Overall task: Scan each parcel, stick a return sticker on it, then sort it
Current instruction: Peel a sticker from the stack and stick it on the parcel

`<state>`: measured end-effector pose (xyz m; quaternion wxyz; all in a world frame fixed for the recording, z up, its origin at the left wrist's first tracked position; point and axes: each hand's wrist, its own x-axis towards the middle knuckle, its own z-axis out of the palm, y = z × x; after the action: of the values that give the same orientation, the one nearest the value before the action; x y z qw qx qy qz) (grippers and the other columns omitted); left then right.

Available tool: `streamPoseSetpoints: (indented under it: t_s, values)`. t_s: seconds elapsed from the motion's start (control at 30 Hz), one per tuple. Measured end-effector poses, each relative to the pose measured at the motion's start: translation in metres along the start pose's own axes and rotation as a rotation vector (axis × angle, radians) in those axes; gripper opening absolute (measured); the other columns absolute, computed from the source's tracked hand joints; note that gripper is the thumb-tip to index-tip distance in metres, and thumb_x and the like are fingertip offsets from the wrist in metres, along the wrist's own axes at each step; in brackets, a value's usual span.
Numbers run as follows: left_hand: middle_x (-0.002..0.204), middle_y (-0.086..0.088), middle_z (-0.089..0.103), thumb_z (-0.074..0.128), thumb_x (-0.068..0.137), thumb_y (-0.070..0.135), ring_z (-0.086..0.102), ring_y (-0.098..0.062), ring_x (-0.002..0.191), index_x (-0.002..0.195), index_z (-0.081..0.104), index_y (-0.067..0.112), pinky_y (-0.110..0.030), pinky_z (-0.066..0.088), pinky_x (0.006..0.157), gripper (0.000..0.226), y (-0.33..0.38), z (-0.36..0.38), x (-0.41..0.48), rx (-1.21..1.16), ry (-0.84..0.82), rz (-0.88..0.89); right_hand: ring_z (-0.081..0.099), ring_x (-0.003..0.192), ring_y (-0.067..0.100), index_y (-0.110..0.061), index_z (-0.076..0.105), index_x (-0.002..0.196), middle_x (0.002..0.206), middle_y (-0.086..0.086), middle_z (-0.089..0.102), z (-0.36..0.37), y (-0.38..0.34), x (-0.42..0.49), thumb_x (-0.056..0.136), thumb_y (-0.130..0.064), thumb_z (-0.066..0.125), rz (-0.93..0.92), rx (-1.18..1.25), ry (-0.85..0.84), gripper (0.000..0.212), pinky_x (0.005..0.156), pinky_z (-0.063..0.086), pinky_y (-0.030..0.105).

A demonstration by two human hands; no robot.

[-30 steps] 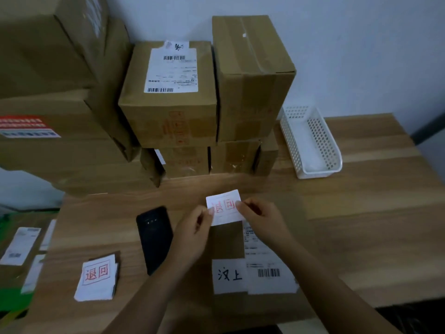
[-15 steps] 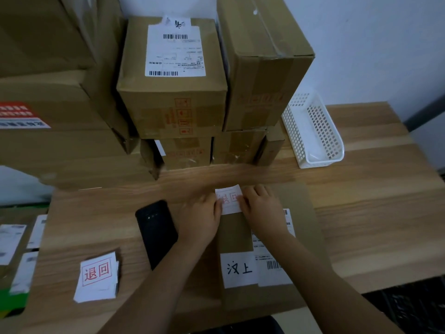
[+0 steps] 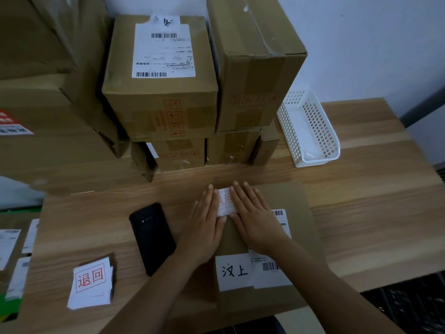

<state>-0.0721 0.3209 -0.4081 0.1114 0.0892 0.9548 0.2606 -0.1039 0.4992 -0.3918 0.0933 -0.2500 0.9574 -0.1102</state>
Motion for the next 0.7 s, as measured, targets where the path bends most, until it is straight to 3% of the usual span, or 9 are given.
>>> streamPoseSetpoints:
  t_s: [0.1,0.17,0.23,0.4,0.53,0.63,0.7]
  values:
    - [0.152,0.01,-0.036,0.01,0.097,0.049,-0.028,-0.002,0.141,0.147,-0.024,0.023,-0.021,-0.018,0.113,0.066,0.002,-0.003,0.0,0.006,-0.02,-0.003,-0.014,0.147,0.014,-0.017,-0.001,0.152,0.161,0.0,-0.004,-0.005,-0.001,0.002,0.098,-0.053,0.004,0.0,0.037,-0.048,0.065,0.121,-0.006,0.035]
    - [0.15,0.013,-0.035,0.02,0.101,0.046,-0.027,-0.001,0.139,0.146,-0.023,0.027,-0.026,-0.013,0.116,0.065,0.005,-0.01,-0.001,-0.059,-0.057,-0.038,-0.016,0.146,0.01,-0.018,0.0,0.153,0.162,-0.002,-0.002,-0.016,-0.002,0.006,0.1,-0.048,0.017,0.03,0.096,-0.088,0.063,0.118,-0.012,0.029]
    - [0.152,0.015,-0.027,0.03,0.102,0.044,-0.021,0.001,0.136,0.15,-0.016,0.028,-0.028,-0.007,0.117,0.068,0.009,-0.02,-0.005,-0.135,-0.067,-0.066,-0.006,0.148,0.01,-0.018,0.008,0.154,0.162,-0.001,0.006,-0.03,-0.003,0.005,0.103,-0.039,0.033,0.065,0.183,-0.083,0.061,0.116,-0.011,0.024]
    - [0.158,0.011,0.017,0.043,0.099,0.044,0.019,-0.009,0.143,0.153,0.002,0.033,-0.038,0.028,0.114,0.069,0.017,-0.031,-0.032,-0.37,0.072,-0.125,0.033,0.139,0.016,-0.019,0.032,0.149,0.155,-0.004,0.03,-0.05,0.009,-0.04,0.097,-0.031,0.053,0.278,0.338,0.108,0.057,0.112,0.027,0.028]
    - [0.159,0.007,0.021,0.045,0.097,0.047,0.022,-0.012,0.144,0.153,0.014,0.029,-0.038,0.028,0.114,0.067,0.011,-0.017,-0.058,-0.389,0.075,-0.209,0.032,0.139,0.019,-0.02,0.035,0.147,0.156,0.0,0.028,-0.043,0.026,-0.096,0.093,-0.031,0.058,0.477,0.398,0.166,0.06,0.113,0.033,0.043]
    - [0.157,0.003,0.028,0.047,0.095,0.047,0.029,-0.014,0.141,0.152,0.021,0.025,-0.037,0.032,0.112,0.066,0.009,-0.002,-0.077,-0.419,0.053,-0.242,0.035,0.136,0.016,-0.021,0.033,0.149,0.152,-0.002,0.034,-0.038,0.034,-0.137,0.09,-0.03,0.063,0.573,0.519,0.191,0.066,0.111,0.035,0.041]
    - [0.154,0.0,0.032,0.048,0.091,0.052,0.034,-0.016,0.138,0.151,0.025,0.023,-0.04,0.036,0.11,0.07,0.012,0.006,-0.09,-0.485,0.048,-0.274,0.041,0.129,0.006,-0.023,0.031,0.148,0.145,-0.01,0.041,-0.036,0.035,-0.159,0.089,-0.032,0.066,0.629,0.615,0.178,0.07,0.105,0.041,0.031]
